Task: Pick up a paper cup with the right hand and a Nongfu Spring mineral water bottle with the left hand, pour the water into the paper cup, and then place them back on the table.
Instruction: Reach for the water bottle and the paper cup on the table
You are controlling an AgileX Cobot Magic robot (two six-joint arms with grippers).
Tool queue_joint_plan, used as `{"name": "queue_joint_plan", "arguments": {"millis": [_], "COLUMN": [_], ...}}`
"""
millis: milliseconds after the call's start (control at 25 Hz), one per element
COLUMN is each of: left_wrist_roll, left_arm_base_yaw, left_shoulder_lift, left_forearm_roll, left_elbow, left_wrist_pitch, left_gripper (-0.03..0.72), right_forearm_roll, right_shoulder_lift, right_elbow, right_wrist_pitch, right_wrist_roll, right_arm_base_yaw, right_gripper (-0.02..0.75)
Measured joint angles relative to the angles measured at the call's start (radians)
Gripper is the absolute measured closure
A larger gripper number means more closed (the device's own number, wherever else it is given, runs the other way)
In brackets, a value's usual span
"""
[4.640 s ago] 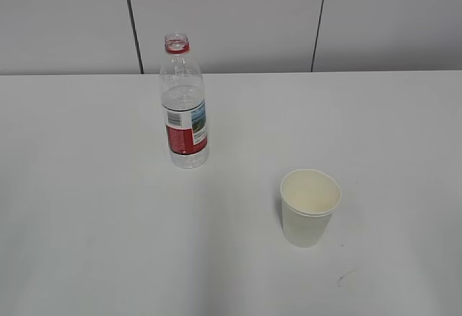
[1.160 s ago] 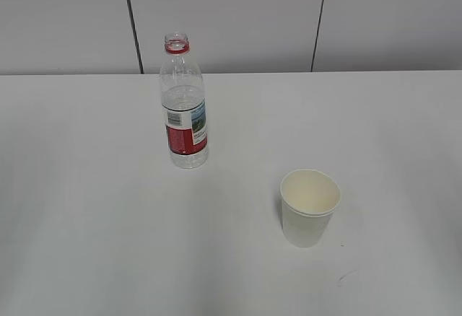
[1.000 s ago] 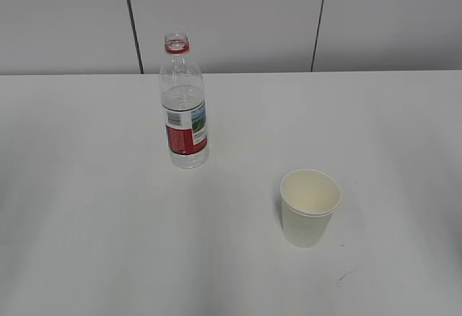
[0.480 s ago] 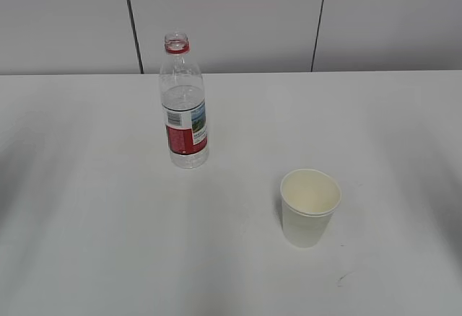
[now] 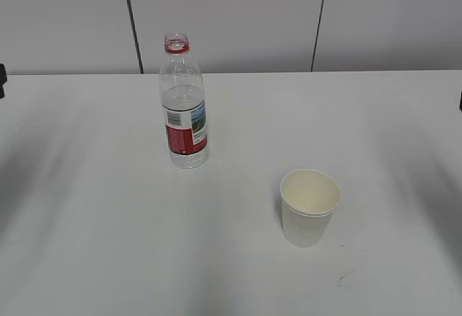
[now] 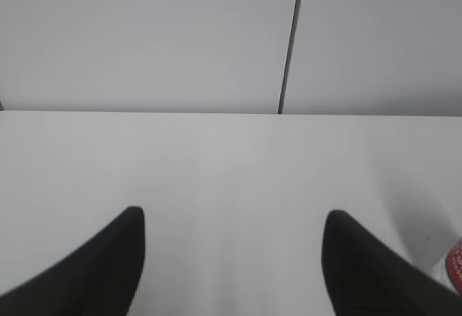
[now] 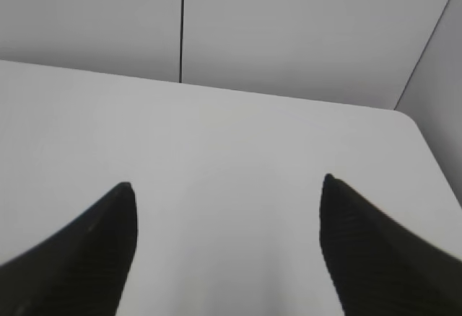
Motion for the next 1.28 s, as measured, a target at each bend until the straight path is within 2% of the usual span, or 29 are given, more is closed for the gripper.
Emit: {"name": "queue_joint_plan", "arguments": {"millis": [240,520,760,920,1080,1280], "left_wrist_roll": [0.0,0.0,0.0,0.0,0.0,0.0], "left_arm_base_yaw": [0.0,0.0,-0.002,-0.029,-0.052,-0.054], "left_shoulder_lift": [0.08,0.117,0.136,0.162,0.18,0.18], "left_forearm_roll": [-0.001,0.006,0.019,0.019,0.019,0.019], "left_elbow": [0.0,0.0,0.0,0.001,0.035,0.049], "left_wrist_pitch": [-0.032,-0.043,-0.055,-0.075,-0.165,-0.201], "left_gripper": [0.225,0.225,0.225,0.225,0.225,0.225], "right_forearm_roll": [-0.161,-0.325,-0.355,-0.358,-0.396,-0.545], "right_shoulder_lift": [0.139,0.264,0.357,0.444,0.587,0.786], "right_elbow": [0.001,0.106,0.266,0.356,0.4,0.4], "right_wrist_pitch": [-0.056,-0.341,-0.604,-0.796,-0.834,-0.852], "right_wrist_roll": [0.159,0.285,0.291,0.267,0.224,0.207], "right_arm_base_yaw": [0.0,0.0,0.0,0.0,0.0,0.0], "right_gripper": [0.156,0.156,0.156,0.156,0.156,0.156]}}
